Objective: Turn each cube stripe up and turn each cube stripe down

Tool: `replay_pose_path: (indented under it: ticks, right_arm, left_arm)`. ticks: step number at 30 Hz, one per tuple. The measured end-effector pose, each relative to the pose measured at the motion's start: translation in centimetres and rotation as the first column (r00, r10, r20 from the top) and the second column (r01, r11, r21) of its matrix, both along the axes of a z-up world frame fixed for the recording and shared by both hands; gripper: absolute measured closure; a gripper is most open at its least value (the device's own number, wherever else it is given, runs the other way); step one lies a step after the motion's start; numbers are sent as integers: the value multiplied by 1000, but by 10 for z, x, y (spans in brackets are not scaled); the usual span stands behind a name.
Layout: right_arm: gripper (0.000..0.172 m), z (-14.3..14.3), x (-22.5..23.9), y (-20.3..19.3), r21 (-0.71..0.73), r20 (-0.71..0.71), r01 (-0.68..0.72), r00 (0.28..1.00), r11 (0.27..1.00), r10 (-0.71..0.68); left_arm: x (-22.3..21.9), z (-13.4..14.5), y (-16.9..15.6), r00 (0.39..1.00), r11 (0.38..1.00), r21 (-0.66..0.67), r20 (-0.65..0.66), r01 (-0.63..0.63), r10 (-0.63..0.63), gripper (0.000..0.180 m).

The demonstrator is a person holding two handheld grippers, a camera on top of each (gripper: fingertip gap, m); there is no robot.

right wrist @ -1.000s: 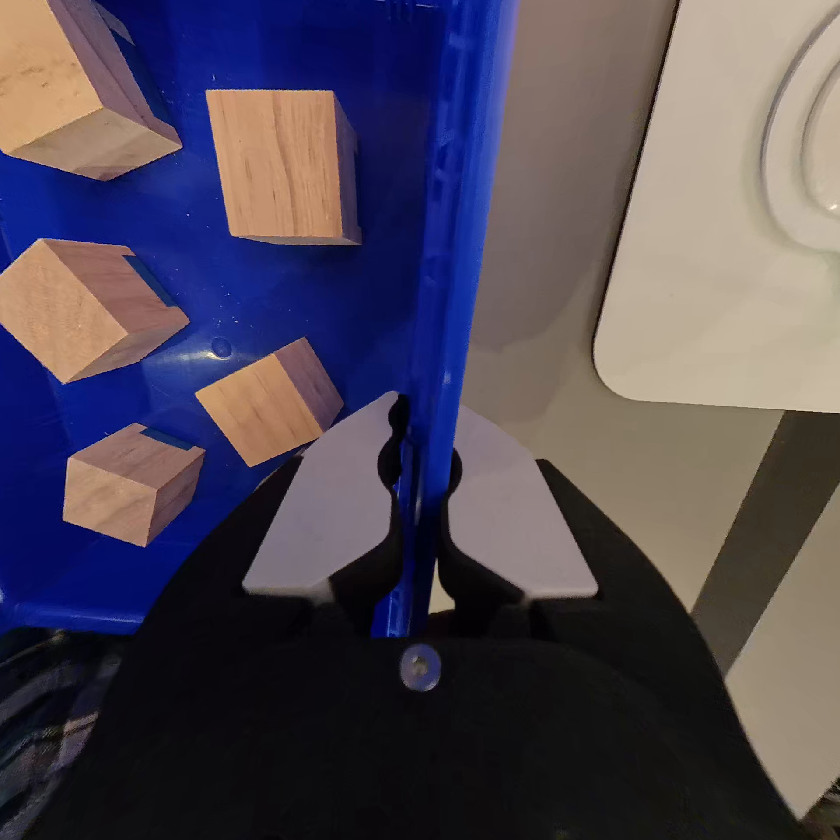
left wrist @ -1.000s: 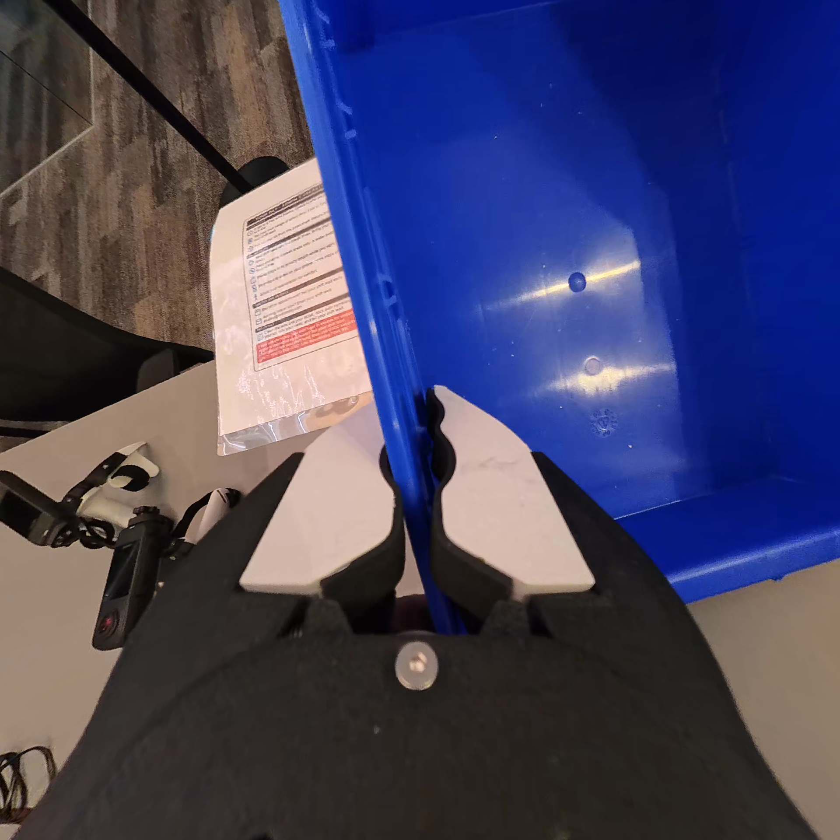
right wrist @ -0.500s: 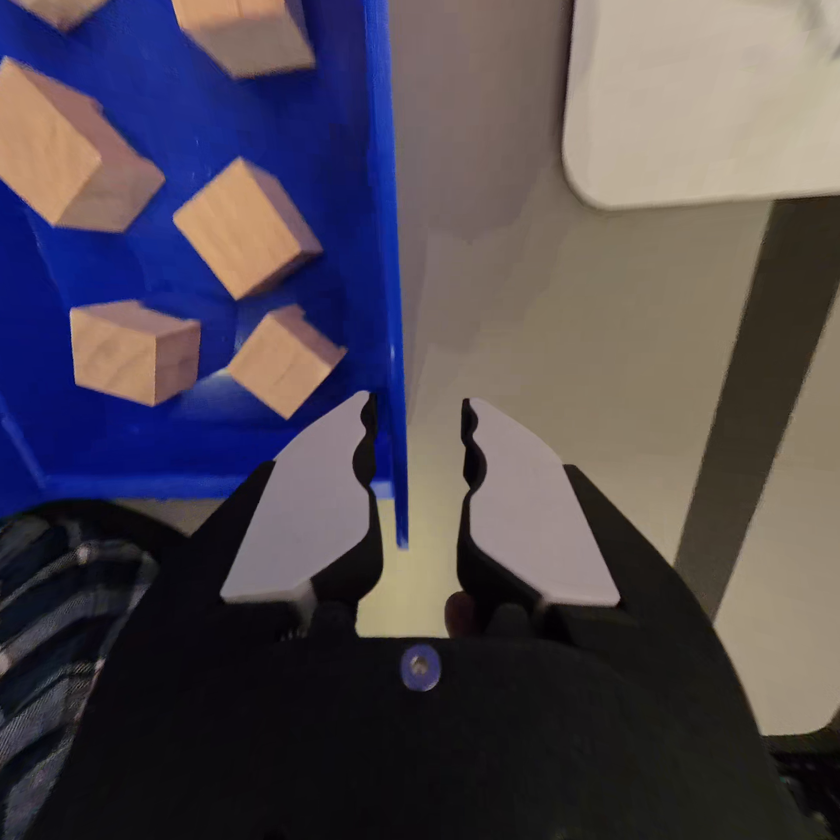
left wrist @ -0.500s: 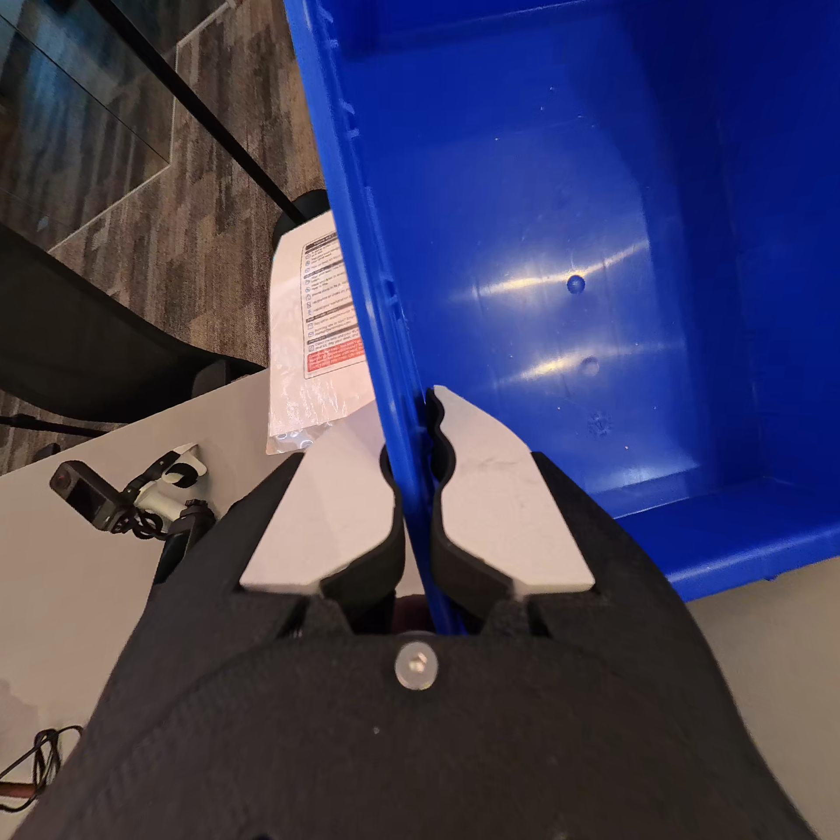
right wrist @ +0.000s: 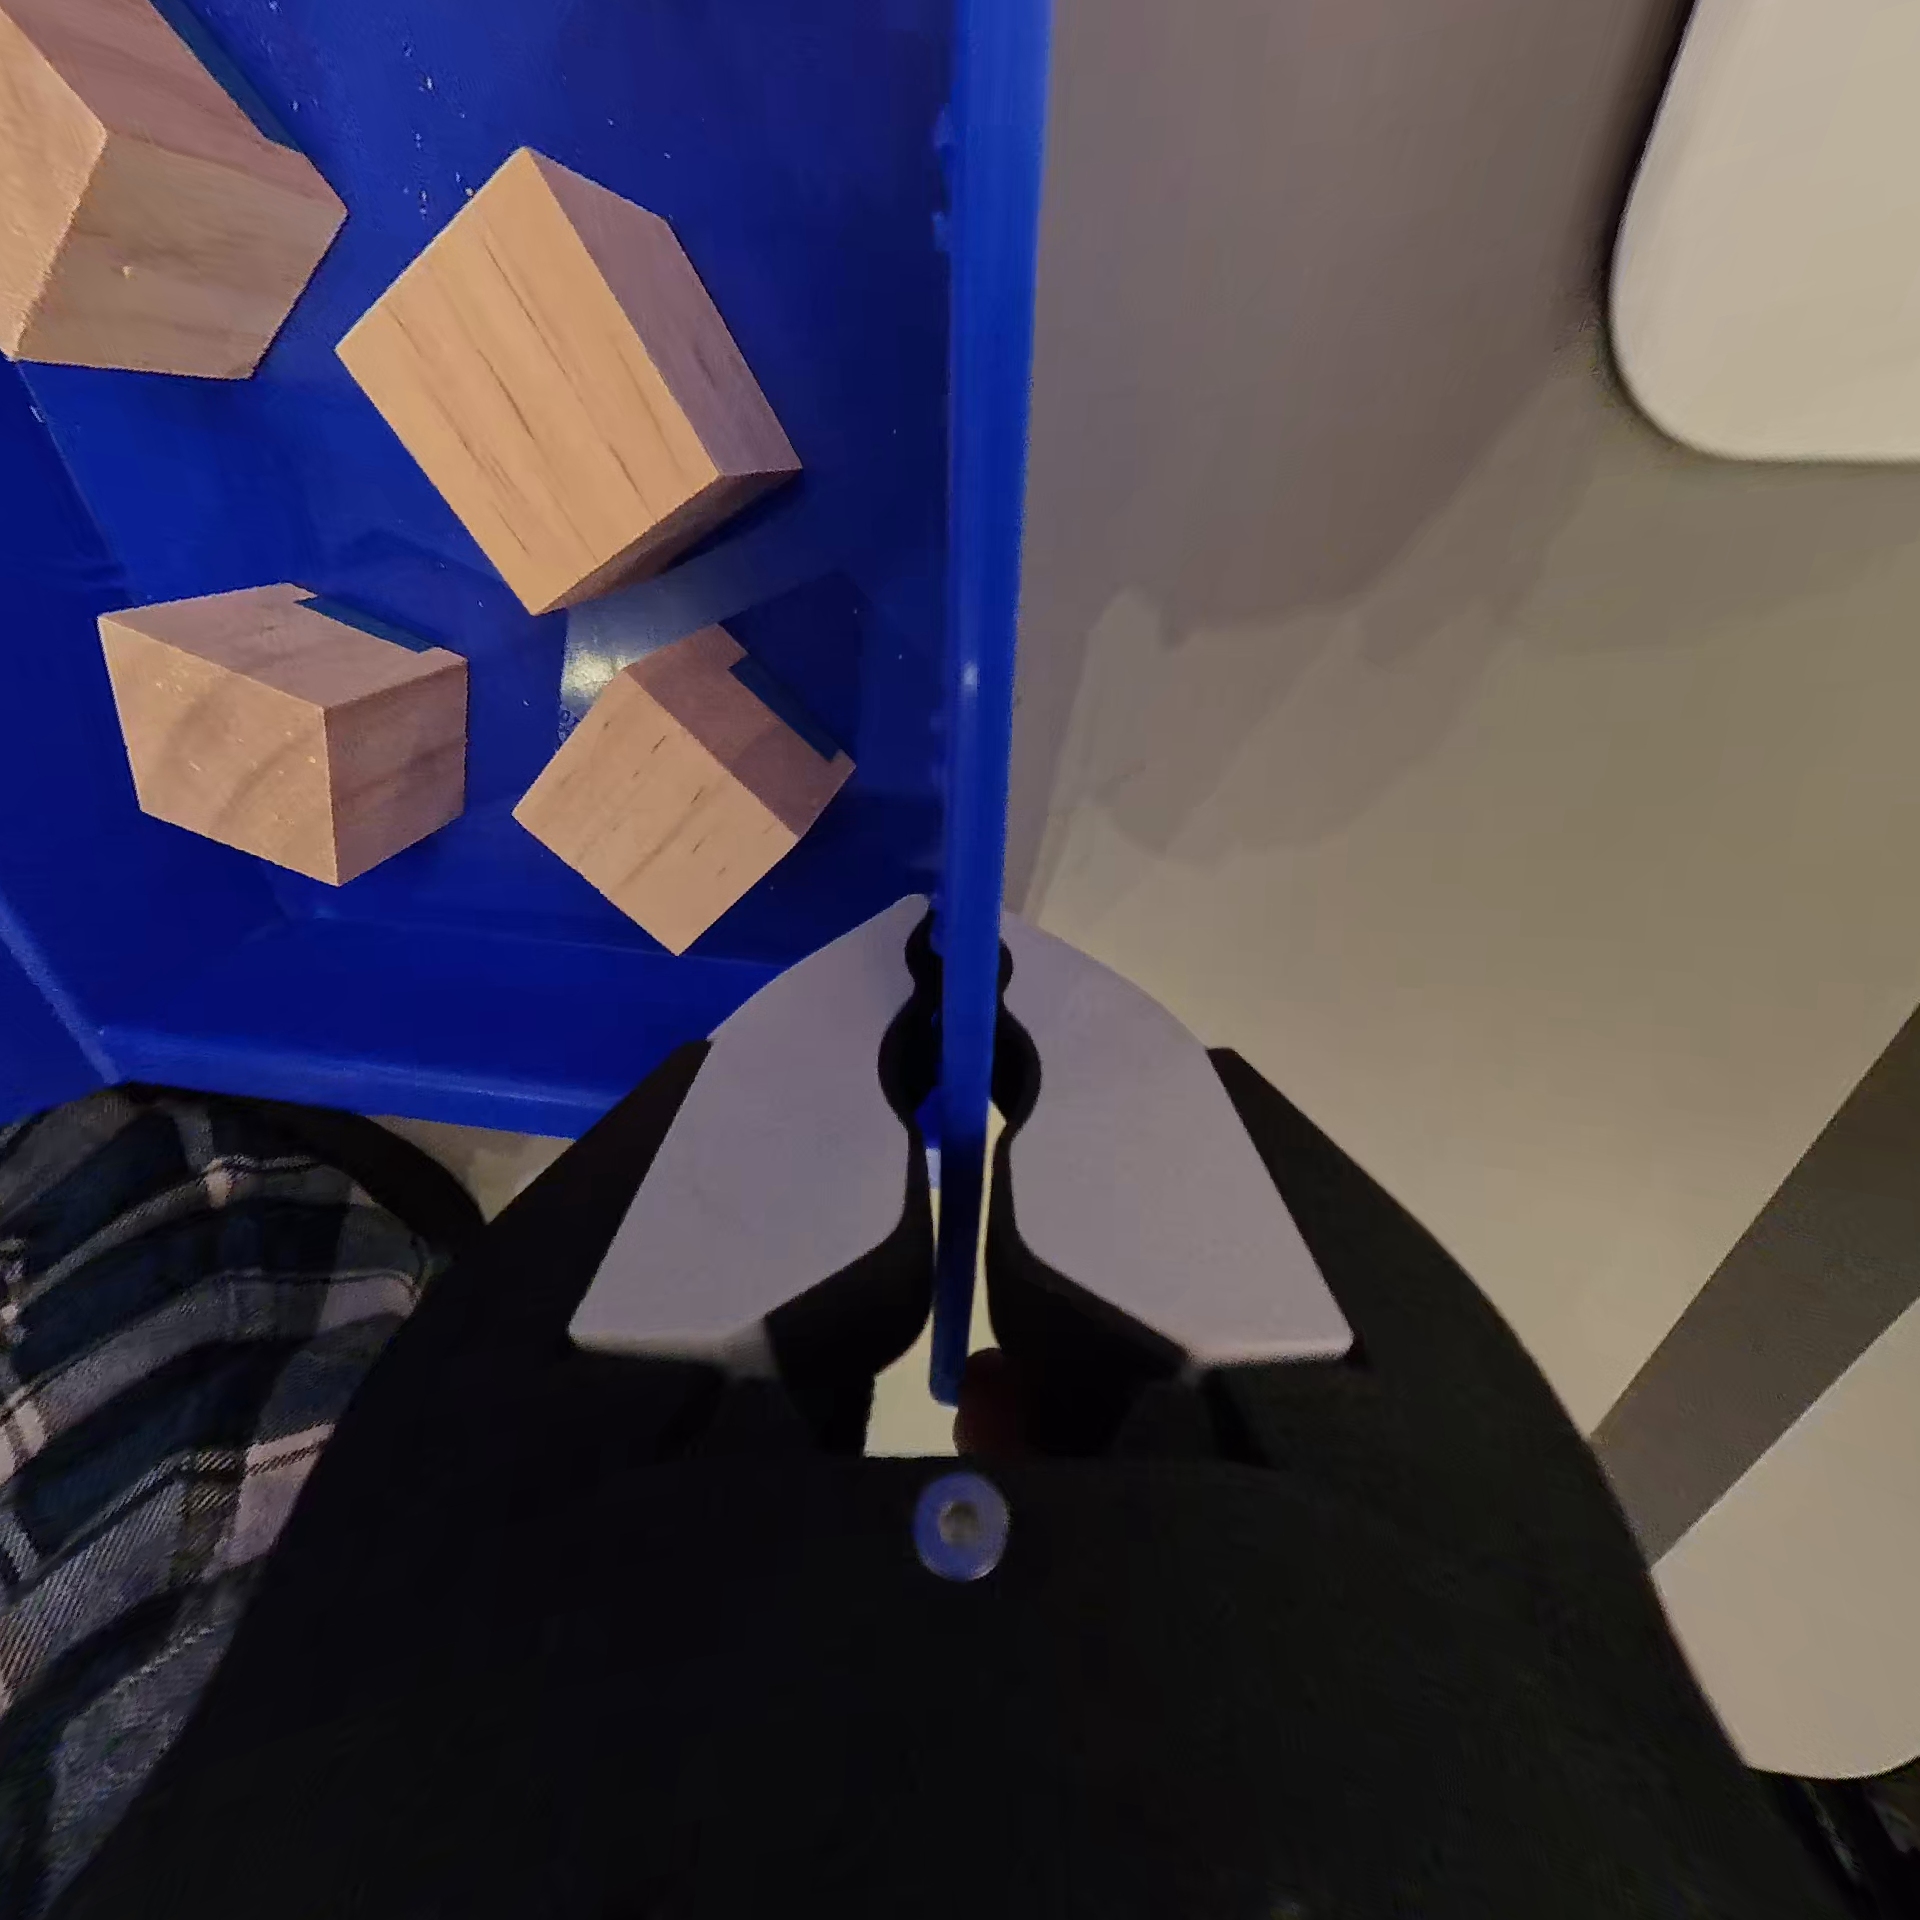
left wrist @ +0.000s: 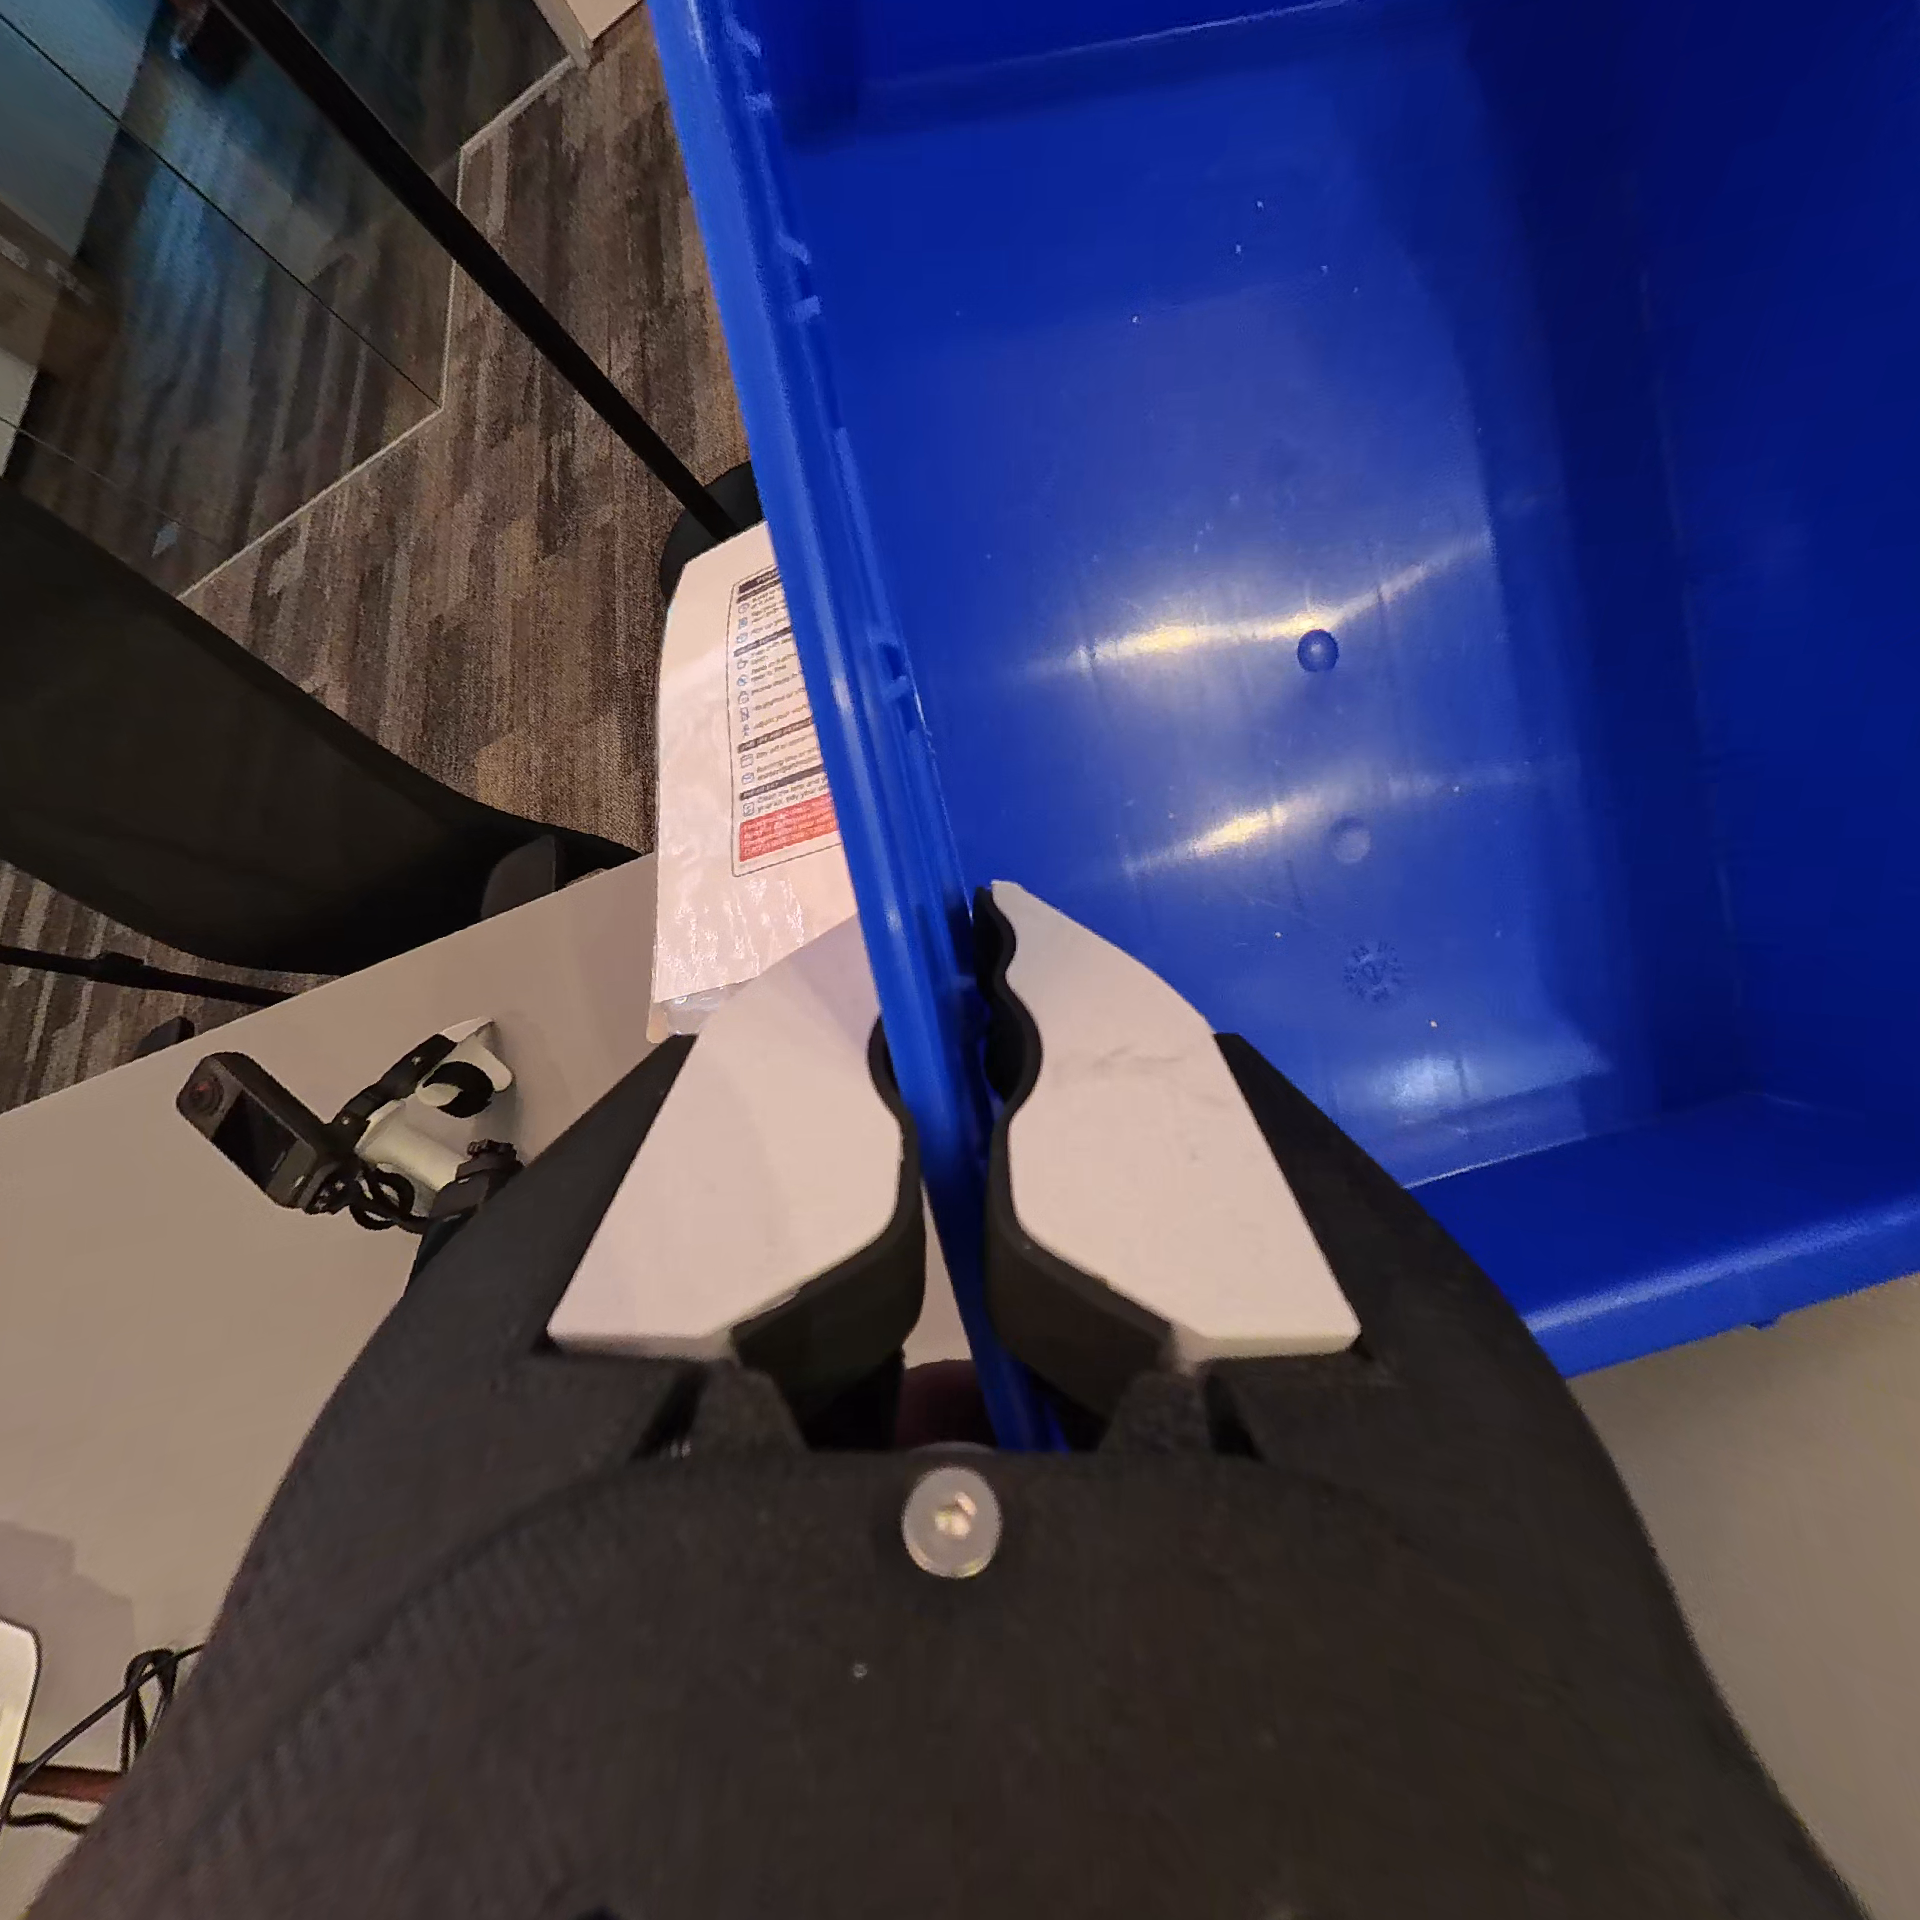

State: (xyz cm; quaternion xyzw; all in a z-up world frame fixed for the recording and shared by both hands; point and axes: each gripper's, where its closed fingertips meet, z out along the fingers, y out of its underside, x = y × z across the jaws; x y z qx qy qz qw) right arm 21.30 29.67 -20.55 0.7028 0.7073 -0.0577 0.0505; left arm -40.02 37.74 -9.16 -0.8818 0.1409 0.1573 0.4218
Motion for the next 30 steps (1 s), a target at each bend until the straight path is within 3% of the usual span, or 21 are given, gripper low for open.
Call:
replay_pose_path:
  ticks: [11, 17, 20, 24, 27, 30]
  right_arm:
    - [165, 0, -73, -21, -52, -124, -33, 992, 998, 26]
    - [166, 1, -141, -20, -4, -268, 109, 957, 994, -106]
    - [142, 6, -168, -27, -11, -358, 107, 928, 994, -104]
    - [118, 26, -165, -22, 113, -391, 33, 920, 993, 14]
    - [104, 41, -152, -35, 202, -375, -132, 905, 971, 201]
    - [103, 43, -133, -43, 299, -274, -273, 893, 914, 357]
  left_arm:
    - [-3, 10, -3, 1000, 1000, 28, -9, -11, 12, 174]
    - [-6, 17, -6, 1000, 998, 52, -5, -19, 19, 174]
    - [-7, 19, -7, 1000, 998, 56, -7, -20, 21, 174]
    - [-8, 22, -7, 1000, 997, 68, -10, -23, 24, 174]
    - [-7, 25, -7, 1000, 997, 79, -11, -22, 23, 174]
    - [-6, 28, -8, 1000, 996, 86, -12, -19, 20, 174]
